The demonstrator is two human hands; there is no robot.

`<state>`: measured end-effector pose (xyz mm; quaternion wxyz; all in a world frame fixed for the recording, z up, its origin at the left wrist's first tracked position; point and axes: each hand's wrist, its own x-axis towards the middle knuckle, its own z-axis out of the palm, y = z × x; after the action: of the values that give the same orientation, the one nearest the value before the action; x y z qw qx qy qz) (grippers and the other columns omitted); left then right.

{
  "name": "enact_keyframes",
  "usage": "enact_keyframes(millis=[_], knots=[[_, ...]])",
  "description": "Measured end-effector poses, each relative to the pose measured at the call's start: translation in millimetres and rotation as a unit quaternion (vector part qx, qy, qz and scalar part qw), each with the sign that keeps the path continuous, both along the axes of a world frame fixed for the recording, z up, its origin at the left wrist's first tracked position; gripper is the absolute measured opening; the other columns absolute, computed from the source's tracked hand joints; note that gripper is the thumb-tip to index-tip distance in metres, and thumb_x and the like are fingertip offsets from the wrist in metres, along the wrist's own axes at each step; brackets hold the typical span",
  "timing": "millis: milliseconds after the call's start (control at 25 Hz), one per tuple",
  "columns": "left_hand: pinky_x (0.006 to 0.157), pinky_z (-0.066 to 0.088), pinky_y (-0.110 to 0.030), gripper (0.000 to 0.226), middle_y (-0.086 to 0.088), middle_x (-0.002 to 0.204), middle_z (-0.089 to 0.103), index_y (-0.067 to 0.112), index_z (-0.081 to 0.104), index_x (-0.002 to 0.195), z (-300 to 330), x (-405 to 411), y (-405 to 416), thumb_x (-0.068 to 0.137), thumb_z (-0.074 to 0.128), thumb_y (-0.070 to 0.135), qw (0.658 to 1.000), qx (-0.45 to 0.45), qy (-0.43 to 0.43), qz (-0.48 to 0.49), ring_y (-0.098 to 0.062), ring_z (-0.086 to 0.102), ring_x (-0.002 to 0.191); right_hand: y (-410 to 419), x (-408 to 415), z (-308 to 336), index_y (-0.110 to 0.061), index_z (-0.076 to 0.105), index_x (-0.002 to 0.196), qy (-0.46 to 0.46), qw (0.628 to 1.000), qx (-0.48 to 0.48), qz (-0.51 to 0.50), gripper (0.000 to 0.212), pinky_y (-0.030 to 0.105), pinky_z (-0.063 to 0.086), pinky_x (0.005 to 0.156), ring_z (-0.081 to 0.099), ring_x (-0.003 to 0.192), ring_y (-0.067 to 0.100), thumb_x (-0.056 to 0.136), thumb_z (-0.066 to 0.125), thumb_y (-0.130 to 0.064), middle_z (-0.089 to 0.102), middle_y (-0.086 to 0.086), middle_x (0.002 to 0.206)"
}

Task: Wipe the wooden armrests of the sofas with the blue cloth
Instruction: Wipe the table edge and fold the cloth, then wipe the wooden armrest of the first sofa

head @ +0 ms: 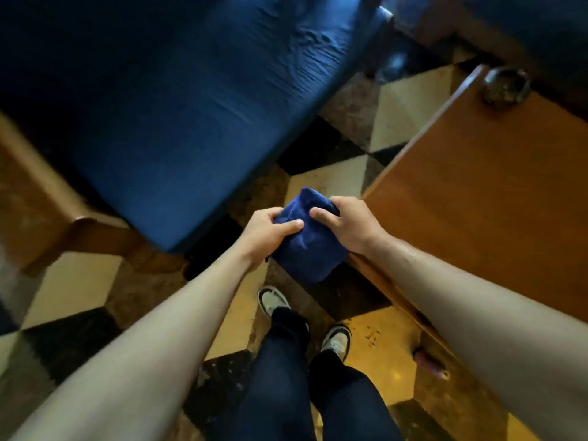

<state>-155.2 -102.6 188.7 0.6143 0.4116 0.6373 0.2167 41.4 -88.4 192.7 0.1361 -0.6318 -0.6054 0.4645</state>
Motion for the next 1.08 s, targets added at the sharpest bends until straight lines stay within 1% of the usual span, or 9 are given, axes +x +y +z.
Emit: enact_keyframes(millis=[200, 320, 400, 480, 600, 760, 920, 1000, 1080], knots=[[0.062, 0.053, -0.02, 0.01, -0.002, 0.09, 0.075, 0.009, 0.07, 0.104, 71, -97, -55, 0.098, 0.065, 0.015, 0.987, 0.056, 0.033, 0.145, -0.004, 0.07, 0.071, -3, -110, 77, -0.005, 0.067, 0.086, 0.04, 0.996, 0.0, 0.075, 0.027, 0.044, 0.048, 0.065, 0.059, 0.068, 0.026, 0.097, 0.064, -0.03, 0.068, 0.012, 0.077], [0.063, 0.051, -0.025, 0.009, 0.003, 0.081, 0.072, 0.018, 0.07, 0.087, 100, -167, -94, 0.096, 0.069, 0.019, 0.973, 0.062, 0.066, 0.213, -0.01, 0.065, 0.072, -17, -182, 100, -0.004, 0.071, 0.099, 0.086, 0.988, -0.039, 0.121, 0.017, 0.047, 0.055, 0.076, 0.068, 0.079, 0.031, 0.094, 0.067, -0.02, 0.074, 0.02, 0.094], [0.066, 0.05, -0.033, 0.015, 0.002, 0.078, 0.073, 0.018, 0.07, 0.081, 109, -218, -125, 0.095, 0.071, 0.025, 0.957, 0.05, 0.063, 0.277, -0.016, 0.066, 0.074, -30, -236, 109, -0.007, 0.073, 0.1, 0.097, 0.982, -0.045, 0.156, 0.01, 0.041, 0.055, 0.08, 0.069, 0.085, 0.025, 0.091, 0.07, -0.012, 0.075, 0.016, 0.096], [0.07, 0.051, -0.04, 0.017, -0.004, 0.089, 0.078, 0.018, 0.074, 0.088, 108, -267, -156, 0.095, 0.07, 0.033, 0.95, 0.027, 0.049, 0.309, -0.025, 0.072, 0.086, -43, -290, 112, -0.011, 0.073, 0.103, 0.079, 0.976, -0.039, 0.199, 0.011, 0.038, 0.053, 0.083, 0.068, 0.088, 0.02, 0.092, 0.07, -0.01, 0.075, 0.008, 0.097], [0.074, 0.057, -0.037, 0.011, -0.006, 0.102, 0.079, 0.022, 0.074, 0.094, 103, -328, -182, 0.096, 0.069, 0.031, 0.938, 0.027, 0.024, 0.344, -0.026, 0.074, 0.096, -51, -363, 113, -0.018, 0.072, 0.11, 0.028, 0.963, -0.021, 0.269, 0.015, 0.039, 0.057, 0.084, 0.069, 0.093, 0.02, 0.097, 0.065, -0.021, 0.074, 0.002, 0.102], [0.092, 0.058, -0.052, 0.007, -0.014, 0.108, 0.075, 0.02, 0.07, 0.095, 94, -395, -185, 0.098, 0.066, 0.015, 0.922, 0.009, -0.018, 0.387, -0.034, 0.071, 0.102, -53, -438, 113, -0.028, 0.067, 0.109, 0.01, 0.962, 0.012, 0.271, 0.012, 0.031, 0.052, 0.073, 0.066, 0.091, 0.019, 0.099, 0.06, -0.029, 0.07, 0.0, 0.104], [0.086, 0.061, -0.047, 0.005, -0.013, 0.104, 0.075, 0.015, 0.071, 0.098, 90, -441, -155, 0.095, 0.069, 0.012, 0.926, -0.004, -0.01, 0.377, -0.034, 0.072, 0.101, -30, -478, 94, -0.035, 0.064, 0.104, 0.004, 0.97, 0.029, 0.24, 0.01, 0.024, 0.045, 0.063, 0.064, 0.086, 0.015, 0.1, 0.058, -0.029, 0.069, -0.003, 0.101], [0.088, 0.061, -0.05, 0.009, -0.018, 0.107, 0.076, 0.011, 0.072, 0.1, 80, -458, -130, 0.091, 0.073, 0.01, 0.93, -0.021, -0.002, 0.367, -0.036, 0.072, 0.101, -7, -488, 76, -0.033, 0.064, 0.104, -0.016, 0.978, 0.019, 0.208, 0.007, 0.027, 0.049, 0.067, 0.064, 0.087, 0.015, 0.099, 0.059, -0.033, 0.069, -0.004, 0.101], [0.091, 0.06, -0.053, 0.01, -0.019, 0.104, 0.076, 0.01, 0.073, 0.096, 65, -473, -94, 0.087, 0.077, 0.013, 0.936, -0.033, 0.034, 0.348, -0.037, 0.073, 0.099, 27, -500, 53, -0.029, 0.067, 0.106, -0.036, 0.983, 0.007, 0.182, 0.014, 0.032, 0.052, 0.073, 0.064, 0.09, 0.017, 0.097, 0.06, -0.038, 0.07, -0.003, 0.1]])
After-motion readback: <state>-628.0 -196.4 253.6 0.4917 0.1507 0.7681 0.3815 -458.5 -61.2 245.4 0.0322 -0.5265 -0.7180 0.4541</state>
